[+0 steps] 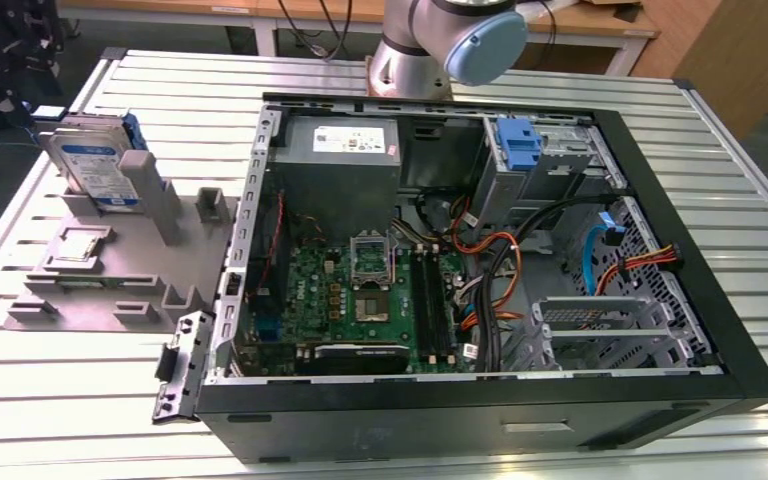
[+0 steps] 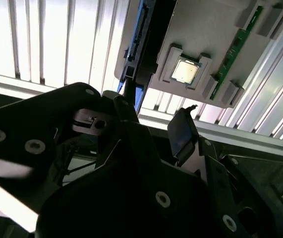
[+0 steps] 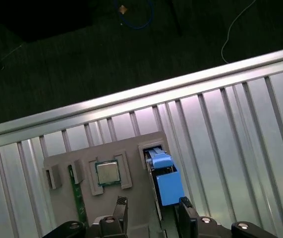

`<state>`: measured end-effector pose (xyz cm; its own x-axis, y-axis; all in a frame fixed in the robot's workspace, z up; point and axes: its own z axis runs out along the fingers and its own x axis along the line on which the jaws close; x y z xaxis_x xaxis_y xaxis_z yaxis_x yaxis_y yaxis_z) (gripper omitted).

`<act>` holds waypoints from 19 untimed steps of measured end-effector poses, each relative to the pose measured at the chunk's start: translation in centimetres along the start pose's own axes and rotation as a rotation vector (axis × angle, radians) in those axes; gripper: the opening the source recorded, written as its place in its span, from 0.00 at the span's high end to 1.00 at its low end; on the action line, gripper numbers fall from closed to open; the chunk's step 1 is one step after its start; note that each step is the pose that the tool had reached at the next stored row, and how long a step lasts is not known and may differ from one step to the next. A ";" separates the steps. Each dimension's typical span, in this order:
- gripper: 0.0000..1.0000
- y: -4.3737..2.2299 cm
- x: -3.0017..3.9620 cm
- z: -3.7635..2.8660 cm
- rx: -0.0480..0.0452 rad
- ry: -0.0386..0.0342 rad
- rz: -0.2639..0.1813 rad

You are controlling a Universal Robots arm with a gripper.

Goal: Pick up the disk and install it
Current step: 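Pick up the disk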

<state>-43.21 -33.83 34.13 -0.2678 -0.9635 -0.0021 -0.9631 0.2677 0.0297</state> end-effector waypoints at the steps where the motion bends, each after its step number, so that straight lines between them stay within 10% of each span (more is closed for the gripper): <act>1: 0.47 0.08 0.02 0.07 0.0024 -0.0007 0.000; 19: 0.34 0.41 -0.65 0.61 0.0121 -0.0005 -0.110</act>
<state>-43.45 -33.09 33.53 -0.1603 -0.9870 -0.0052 -0.9869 0.1602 0.0172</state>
